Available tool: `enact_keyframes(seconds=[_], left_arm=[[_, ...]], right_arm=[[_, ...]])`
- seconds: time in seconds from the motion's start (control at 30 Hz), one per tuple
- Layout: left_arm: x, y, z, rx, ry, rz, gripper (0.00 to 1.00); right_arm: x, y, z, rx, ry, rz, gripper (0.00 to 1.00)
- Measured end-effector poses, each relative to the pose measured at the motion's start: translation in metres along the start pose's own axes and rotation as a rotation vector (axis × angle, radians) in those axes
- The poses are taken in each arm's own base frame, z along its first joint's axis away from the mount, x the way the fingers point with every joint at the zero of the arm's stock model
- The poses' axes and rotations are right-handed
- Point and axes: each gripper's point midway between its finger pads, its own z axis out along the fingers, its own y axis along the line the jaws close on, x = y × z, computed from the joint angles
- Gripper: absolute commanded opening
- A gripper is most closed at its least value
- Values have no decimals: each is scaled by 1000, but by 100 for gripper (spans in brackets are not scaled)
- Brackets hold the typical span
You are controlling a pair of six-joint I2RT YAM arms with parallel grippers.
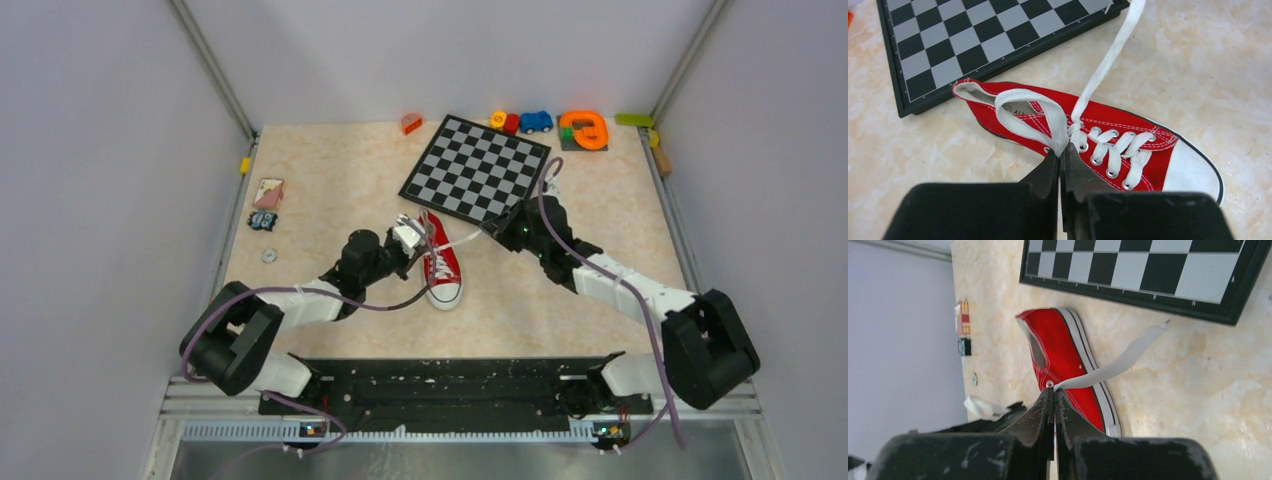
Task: Tie the shoes
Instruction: Wrap the shoelace around the shoelace.
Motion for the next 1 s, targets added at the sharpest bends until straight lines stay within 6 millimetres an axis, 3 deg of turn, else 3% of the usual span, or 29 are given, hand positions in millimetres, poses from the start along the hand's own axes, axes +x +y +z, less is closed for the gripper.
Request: enact_keyframes(seconds=[0.13, 0.3, 0.47, 0.63, 0.87, 1.0], left_arm=[[5, -6, 0, 54, 22, 65, 4], [6, -5, 1, 96, 68, 154, 2], [-9, 1, 9, 141, 102, 269, 1], [-11, 10, 13, 150, 158, 330, 1], [11, 19, 9, 142, 280, 384, 0], [16, 23, 6, 135, 311, 411, 0]], right_arm=[[7, 3, -21, -19, 50, -47, 0], [25, 2, -29, -26, 168, -121, 0], [32, 17, -21, -63, 250, -166, 0], [34, 27, -12, -86, 289, -171, 0], [65, 8, 16, -69, 406, -115, 0], [82, -8, 14, -75, 447, -115, 0]])
